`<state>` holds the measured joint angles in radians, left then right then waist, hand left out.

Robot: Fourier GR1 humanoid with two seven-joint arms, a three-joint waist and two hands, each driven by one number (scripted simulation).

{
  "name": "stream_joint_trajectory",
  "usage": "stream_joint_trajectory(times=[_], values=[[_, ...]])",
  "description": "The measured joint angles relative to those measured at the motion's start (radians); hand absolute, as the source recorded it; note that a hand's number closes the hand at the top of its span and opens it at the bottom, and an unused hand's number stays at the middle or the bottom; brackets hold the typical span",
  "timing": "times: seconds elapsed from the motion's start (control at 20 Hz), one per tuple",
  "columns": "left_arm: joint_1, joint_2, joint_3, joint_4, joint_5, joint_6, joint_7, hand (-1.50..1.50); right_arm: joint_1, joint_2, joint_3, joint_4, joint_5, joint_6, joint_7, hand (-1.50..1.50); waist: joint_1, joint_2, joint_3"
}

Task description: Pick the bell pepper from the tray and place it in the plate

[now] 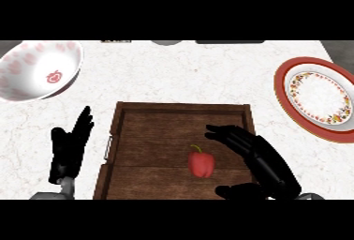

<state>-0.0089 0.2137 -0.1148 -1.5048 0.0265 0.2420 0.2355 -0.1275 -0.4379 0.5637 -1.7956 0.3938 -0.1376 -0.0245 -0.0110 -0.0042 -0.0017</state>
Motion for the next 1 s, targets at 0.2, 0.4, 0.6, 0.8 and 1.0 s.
stream_joint_trajectory(times=[0.2,0.4,0.6,0.8,1.0], values=[[-0.001,-0.003,-0.001,0.004,-0.002,-0.005,-0.001,0.00,-0.077,-0.042,0.038,-0.061,0.149,0.076,0.188,-1.50,0.005,-0.001,-0.001],[-0.020,-0.015,-0.003,0.038,-0.012,-0.004,-0.014,0.00,-0.177,-0.045,0.070,-0.125,0.204,0.243,0.394,-1.50,0.008,0.000,-0.001],[-0.024,-0.020,-0.012,0.015,-0.021,-0.001,0.008,0.00,-0.254,-0.001,0.113,-0.132,0.191,0.427,0.585,-1.50,0.017,0.001,-0.001],[-0.035,-0.027,-0.005,0.030,-0.024,-0.001,0.003,0.00,-0.312,0.066,0.127,-0.100,0.147,0.582,0.719,-1.50,0.017,0.003,0.000],[-0.025,-0.021,0.012,0.028,-0.021,-0.020,-0.005,0.00,-0.322,0.131,0.121,-0.063,0.148,0.670,0.790,-1.50,0.016,0.003,0.001]])
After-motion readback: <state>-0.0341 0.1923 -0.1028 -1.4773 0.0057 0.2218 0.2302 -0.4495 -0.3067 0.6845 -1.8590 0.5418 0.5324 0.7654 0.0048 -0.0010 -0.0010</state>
